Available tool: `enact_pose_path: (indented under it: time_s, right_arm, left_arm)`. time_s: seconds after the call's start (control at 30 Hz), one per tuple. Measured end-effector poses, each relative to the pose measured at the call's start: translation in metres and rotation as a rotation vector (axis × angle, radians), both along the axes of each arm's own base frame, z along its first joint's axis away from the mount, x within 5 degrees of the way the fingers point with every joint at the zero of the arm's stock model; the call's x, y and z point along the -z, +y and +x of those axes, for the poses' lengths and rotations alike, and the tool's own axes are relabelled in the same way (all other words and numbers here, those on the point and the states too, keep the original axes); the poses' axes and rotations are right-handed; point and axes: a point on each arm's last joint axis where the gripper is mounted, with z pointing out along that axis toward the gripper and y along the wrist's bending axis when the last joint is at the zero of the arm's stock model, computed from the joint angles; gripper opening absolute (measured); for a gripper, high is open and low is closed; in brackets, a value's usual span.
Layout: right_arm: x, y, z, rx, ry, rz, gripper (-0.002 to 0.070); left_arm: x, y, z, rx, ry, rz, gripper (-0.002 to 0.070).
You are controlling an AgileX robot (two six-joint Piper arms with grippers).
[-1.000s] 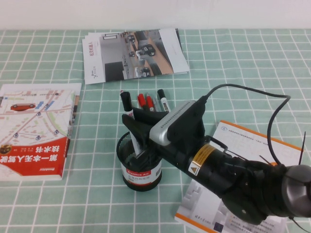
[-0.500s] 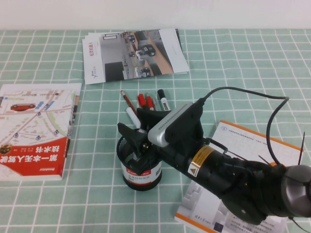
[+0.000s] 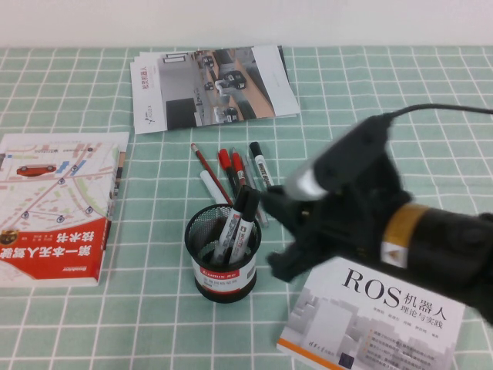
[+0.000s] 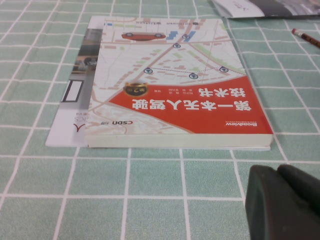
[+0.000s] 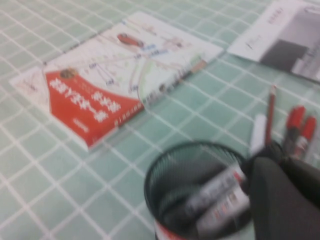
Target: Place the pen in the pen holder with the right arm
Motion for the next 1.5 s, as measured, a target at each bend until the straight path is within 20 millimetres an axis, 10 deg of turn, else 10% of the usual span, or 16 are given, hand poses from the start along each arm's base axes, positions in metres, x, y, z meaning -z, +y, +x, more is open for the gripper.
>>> enact_pose_path:
  time_s: [0.47,0.83,1.1,1.5]
  right_arm:
    - [0.015,-0.079,-0.070,0.067,0.159,-0.038,-0.0019]
    - [0.039,-0.095,-0.079,0.096,0.192,-0.084,-0.0019]
    - [0.052,-0.157,-0.062,0.476,0.166,0.002,-0.0019]
    - [0.099,-0.212,-0.127,0.821,-0.063,0.150,-0.0019]
  left_arm:
    - [0.000,0.000,0.000,0.000,0.000,0.000,-0.0004]
    - [0.000,0.000,0.000,0.000,0.000,0.000,-0.0004]
    - [0.000,0.000,0.000,0.000,0.000,0.000,-0.0004]
    - [0.000,0.000,0.000,0.000,0.000,0.000,-0.0004]
